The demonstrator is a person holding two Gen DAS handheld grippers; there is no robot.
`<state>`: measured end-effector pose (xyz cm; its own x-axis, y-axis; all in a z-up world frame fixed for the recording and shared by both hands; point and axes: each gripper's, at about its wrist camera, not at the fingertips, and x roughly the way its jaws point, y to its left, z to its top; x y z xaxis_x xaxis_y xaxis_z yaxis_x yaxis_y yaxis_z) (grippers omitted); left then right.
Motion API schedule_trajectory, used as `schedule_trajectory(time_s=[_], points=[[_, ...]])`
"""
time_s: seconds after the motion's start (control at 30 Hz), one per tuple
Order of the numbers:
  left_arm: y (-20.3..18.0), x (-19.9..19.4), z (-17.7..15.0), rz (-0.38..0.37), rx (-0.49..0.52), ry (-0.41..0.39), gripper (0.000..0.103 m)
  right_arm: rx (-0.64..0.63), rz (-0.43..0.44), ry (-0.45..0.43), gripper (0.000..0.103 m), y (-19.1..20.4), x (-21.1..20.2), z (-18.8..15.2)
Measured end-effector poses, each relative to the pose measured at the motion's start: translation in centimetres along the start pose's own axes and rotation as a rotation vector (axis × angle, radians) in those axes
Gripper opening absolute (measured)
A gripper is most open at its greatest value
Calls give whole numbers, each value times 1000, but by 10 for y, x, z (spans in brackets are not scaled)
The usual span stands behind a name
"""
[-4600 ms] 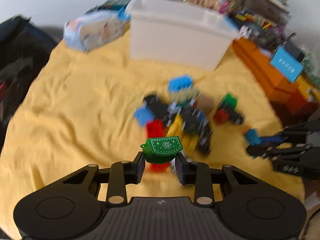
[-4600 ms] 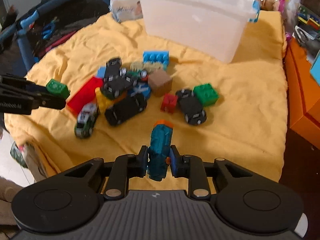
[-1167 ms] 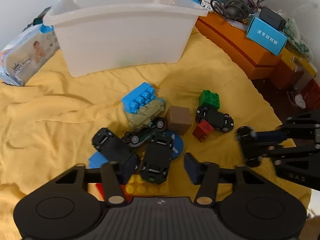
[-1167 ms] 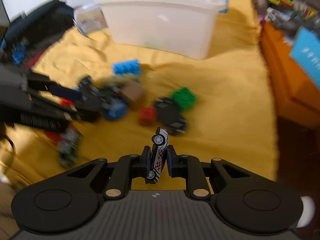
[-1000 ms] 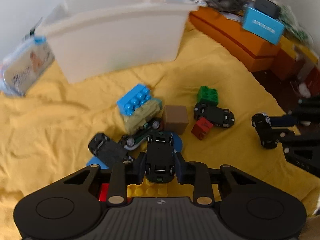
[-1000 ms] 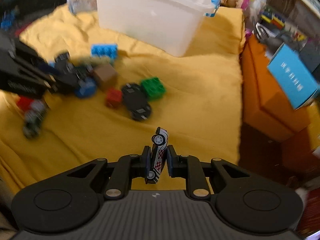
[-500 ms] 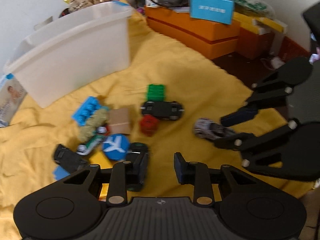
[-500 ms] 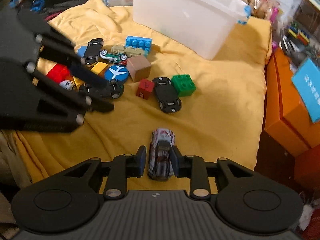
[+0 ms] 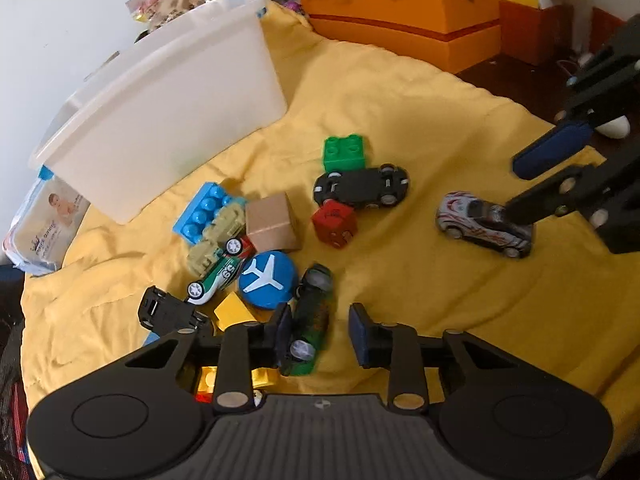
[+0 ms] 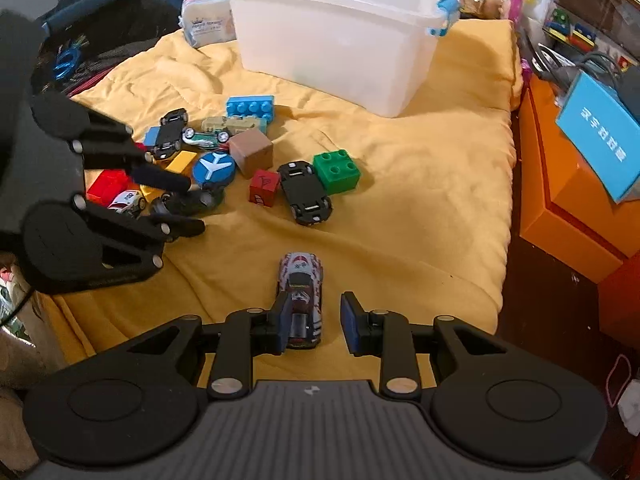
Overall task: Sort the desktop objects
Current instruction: 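Grasp the green race car with the left tool while the right tool holds the white car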
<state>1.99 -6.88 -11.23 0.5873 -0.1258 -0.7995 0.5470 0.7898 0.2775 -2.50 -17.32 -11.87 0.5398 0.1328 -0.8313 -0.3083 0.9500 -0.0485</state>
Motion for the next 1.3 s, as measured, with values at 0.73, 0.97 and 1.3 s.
schedule_trajectory(time_s=[0.73, 0.97, 1.3], points=[[38, -15, -11, -246, -337, 9, 47, 18, -1, -11, 57, 3, 8, 5], [31, -29, -13, -251, -299, -31, 56, 15, 22, -18, 60, 4, 5, 3], [14, -28, -9, -224, -222, -21, 57, 66, 46, 82, 60, 0, 24, -6]])
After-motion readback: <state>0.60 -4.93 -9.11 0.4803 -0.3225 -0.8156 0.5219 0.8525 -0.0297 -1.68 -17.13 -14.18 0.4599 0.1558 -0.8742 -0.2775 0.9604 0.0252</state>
